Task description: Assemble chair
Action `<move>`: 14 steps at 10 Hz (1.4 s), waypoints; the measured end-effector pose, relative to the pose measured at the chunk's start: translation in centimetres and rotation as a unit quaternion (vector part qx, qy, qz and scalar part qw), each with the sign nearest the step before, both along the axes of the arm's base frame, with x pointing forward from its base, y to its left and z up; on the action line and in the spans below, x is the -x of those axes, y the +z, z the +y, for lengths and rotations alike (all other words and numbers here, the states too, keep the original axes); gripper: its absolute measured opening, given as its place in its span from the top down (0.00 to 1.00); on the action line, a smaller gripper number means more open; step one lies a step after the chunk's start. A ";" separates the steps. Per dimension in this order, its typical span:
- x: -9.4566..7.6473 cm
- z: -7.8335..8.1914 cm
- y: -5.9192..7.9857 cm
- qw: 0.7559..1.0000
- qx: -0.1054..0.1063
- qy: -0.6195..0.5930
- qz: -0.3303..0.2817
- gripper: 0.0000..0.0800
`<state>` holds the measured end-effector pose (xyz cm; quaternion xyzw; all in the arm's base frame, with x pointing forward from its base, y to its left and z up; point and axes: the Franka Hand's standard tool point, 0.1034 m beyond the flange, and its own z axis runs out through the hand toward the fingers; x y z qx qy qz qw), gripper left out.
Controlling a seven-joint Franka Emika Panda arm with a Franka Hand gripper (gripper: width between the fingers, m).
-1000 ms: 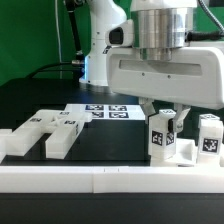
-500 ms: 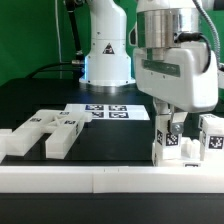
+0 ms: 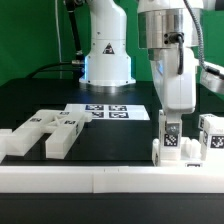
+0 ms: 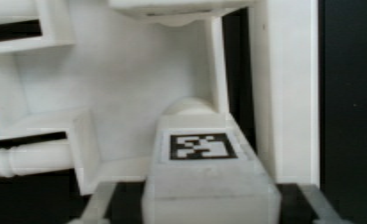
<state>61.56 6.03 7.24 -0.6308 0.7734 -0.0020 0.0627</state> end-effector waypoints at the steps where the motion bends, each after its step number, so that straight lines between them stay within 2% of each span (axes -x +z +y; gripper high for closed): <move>1: 0.0 0.0 0.0 1.000 -0.001 -0.007 0.000 0.64; 2: 0.0 0.0 0.0 1.000 0.000 0.000 0.000 0.51; 3: 0.0 0.0 0.0 1.000 0.001 0.008 -0.001 0.51; 4: 0.0 0.0 0.0 1.000 0.003 0.031 -0.002 0.32; 5: 0.0 -0.1 0.0 0.998 0.006 0.056 -0.003 0.23; 7: 0.0 0.1 0.1 0.989 0.011 0.144 -0.005 0.20; 10: -0.1 0.3 0.1 0.957 0.026 0.289 -0.018 0.19; 13: -0.2 0.3 0.3 0.919 0.035 0.393 -0.027 0.19; 14: -0.4 0.2 0.4 0.895 0.042 0.444 -0.031 0.19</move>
Offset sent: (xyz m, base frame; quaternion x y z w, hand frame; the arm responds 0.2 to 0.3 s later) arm 0.0000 0.0000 0.0000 0.0000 0.0000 -0.0650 0.9979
